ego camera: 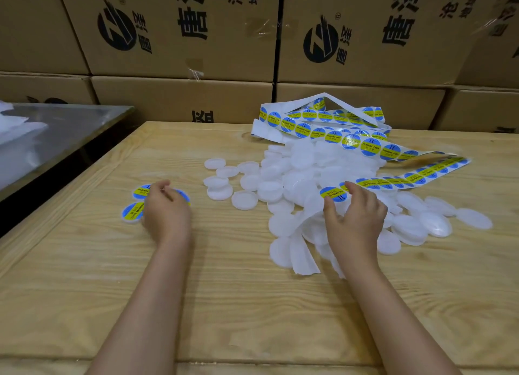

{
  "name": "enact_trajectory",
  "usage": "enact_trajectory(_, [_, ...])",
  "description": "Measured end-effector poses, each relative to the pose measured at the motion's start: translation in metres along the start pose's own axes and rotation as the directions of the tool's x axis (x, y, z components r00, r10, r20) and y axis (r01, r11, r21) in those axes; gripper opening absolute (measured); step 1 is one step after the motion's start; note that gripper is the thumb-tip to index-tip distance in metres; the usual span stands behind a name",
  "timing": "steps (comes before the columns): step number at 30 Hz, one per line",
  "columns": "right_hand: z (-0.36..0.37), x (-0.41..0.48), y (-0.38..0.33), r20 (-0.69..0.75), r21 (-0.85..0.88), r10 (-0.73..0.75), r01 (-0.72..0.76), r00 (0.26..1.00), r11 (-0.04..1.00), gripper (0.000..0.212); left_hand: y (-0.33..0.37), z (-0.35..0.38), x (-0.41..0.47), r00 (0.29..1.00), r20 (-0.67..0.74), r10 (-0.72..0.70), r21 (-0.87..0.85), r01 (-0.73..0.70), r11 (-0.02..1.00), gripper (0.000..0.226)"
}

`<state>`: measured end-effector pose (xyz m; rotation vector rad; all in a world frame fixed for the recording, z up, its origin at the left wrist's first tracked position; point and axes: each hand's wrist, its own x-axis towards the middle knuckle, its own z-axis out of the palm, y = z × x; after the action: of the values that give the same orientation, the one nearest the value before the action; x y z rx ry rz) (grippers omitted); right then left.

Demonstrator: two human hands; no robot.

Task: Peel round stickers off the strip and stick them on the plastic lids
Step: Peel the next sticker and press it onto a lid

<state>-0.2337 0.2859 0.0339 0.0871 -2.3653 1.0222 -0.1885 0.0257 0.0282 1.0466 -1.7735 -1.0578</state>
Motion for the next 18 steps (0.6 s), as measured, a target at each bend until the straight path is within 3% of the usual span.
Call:
enact_trajectory(3, [0.003,-0.002,0.004,0.071,-0.098,-0.023,0.030,0.997,0.995,0.053,-0.015,-0.007,0.012,0.998,-0.062,0.025,0.175,-0.014,0.984,0.029])
enact_trajectory(8, [0.006,-0.001,0.011,0.180,-0.145,0.036,-0.009,0.983,0.989,0.066,-0.025,-0.011,0.022,0.997,-0.075,-0.031,0.331,0.055,0.942,0.031])
enact_trajectory(10, [0.006,0.000,0.012,0.177,-0.150,0.043,-0.017,0.983,0.989,0.068,-0.023,-0.012,0.020,0.996,-0.090,0.010,0.363,0.024,0.932,0.035])
enact_trajectory(15, [0.006,-0.001,0.012,0.156,-0.197,0.034,-0.002,0.987,0.980,0.073,0.002,-0.003,-0.002,0.943,-0.060,0.326,0.162,-0.313,0.936,0.032])
enact_trajectory(18, [0.006,-0.001,0.010,0.147,-0.212,0.044,-0.012,0.988,0.977,0.078,0.026,0.013,-0.045,0.883,0.130,0.452,-0.168,-0.429,0.887,0.028])
